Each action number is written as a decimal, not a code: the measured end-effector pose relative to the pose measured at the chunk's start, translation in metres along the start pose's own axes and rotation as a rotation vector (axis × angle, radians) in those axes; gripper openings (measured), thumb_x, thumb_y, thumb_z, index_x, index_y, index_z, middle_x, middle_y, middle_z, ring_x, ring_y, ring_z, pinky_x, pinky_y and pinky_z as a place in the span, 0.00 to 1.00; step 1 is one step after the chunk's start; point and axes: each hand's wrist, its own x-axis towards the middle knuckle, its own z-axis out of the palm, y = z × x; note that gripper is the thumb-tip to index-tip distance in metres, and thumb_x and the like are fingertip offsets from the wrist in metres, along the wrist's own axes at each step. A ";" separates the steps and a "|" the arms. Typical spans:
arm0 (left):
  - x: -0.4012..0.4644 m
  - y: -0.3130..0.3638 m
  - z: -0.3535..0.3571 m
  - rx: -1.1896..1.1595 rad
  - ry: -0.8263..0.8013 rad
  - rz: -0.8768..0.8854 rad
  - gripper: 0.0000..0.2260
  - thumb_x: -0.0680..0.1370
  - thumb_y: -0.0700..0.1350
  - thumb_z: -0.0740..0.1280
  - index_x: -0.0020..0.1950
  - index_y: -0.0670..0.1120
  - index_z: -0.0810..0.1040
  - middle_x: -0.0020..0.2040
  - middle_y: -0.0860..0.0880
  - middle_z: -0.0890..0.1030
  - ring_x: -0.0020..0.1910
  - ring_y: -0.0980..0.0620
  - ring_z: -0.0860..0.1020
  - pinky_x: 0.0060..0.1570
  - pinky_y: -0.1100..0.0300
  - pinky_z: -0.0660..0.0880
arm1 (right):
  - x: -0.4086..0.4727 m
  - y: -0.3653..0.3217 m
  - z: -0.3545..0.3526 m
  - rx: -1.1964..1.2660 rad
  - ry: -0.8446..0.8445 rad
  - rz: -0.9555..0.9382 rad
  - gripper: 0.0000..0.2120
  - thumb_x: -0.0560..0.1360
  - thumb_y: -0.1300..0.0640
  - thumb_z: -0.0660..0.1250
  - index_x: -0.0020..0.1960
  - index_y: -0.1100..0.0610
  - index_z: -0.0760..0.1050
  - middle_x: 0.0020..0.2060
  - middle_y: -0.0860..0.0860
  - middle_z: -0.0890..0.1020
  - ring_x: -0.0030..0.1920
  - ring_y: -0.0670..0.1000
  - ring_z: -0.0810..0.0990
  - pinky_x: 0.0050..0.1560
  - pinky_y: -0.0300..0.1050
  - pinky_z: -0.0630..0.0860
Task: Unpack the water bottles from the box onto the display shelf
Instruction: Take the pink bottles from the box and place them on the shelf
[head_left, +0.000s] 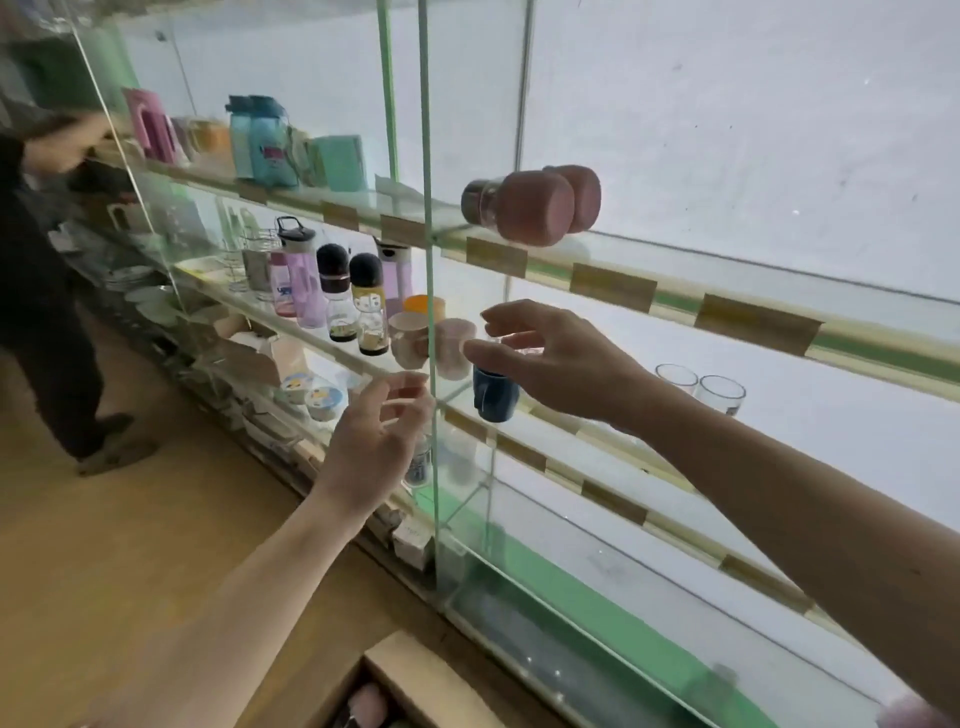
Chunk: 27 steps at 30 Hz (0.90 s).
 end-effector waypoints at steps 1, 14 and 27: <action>-0.012 -0.009 -0.004 0.004 -0.008 -0.019 0.09 0.79 0.48 0.63 0.60 0.51 0.75 0.54 0.56 0.78 0.52 0.65 0.75 0.41 0.72 0.69 | -0.005 0.001 0.010 0.025 -0.028 0.000 0.26 0.73 0.40 0.66 0.67 0.51 0.71 0.61 0.45 0.77 0.58 0.46 0.77 0.55 0.42 0.75; -0.067 -0.127 -0.039 0.071 0.153 -0.371 0.11 0.79 0.47 0.64 0.61 0.49 0.76 0.57 0.54 0.78 0.52 0.62 0.76 0.45 0.72 0.68 | 0.004 0.040 0.150 0.149 -0.411 0.059 0.29 0.72 0.38 0.66 0.69 0.49 0.69 0.63 0.44 0.76 0.60 0.44 0.75 0.61 0.45 0.73; -0.109 -0.270 0.007 0.079 0.266 -0.886 0.09 0.80 0.48 0.62 0.58 0.49 0.75 0.57 0.49 0.78 0.56 0.52 0.76 0.53 0.59 0.70 | 0.029 0.154 0.272 0.090 -0.885 0.167 0.33 0.74 0.38 0.65 0.73 0.53 0.64 0.64 0.49 0.74 0.60 0.48 0.75 0.62 0.49 0.73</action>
